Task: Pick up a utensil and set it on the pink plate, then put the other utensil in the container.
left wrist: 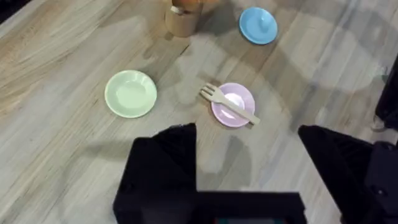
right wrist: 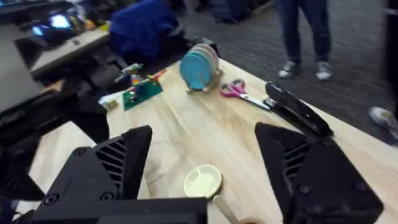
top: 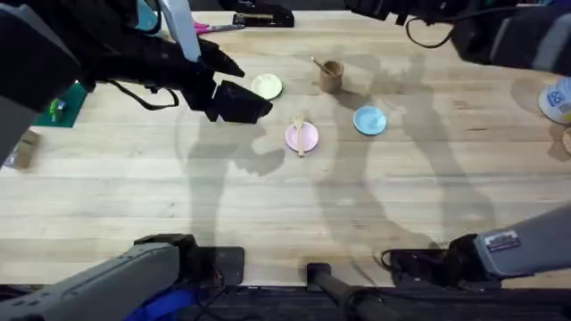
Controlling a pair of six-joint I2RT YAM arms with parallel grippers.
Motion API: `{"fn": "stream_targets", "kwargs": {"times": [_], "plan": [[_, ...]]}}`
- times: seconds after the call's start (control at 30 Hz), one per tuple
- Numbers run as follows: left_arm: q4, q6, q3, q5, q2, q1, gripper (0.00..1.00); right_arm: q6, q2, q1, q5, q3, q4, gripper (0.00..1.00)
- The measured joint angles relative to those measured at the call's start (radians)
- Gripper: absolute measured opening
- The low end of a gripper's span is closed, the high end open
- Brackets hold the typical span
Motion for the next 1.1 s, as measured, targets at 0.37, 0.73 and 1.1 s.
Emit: {"fn": "stream_targets", "kwargs": {"times": [0.37,0.73,1.1], "plan": [[0.0,0.0,0.0,0.0,0.0,0.0,0.995,-0.28,-0.29,0.002,0.208,0.002,-0.579,0.995],[0.0,0.0,0.0,0.0,0.0,0.0,0.998,-0.392,-0.535,0.033,0.381,0.007,-1.083,0.995],[0.0,0.0,0.0,0.0,0.0,0.0,0.995,-0.46,-0.567,0.033,0.391,0.007,-1.374,0.995]]}}
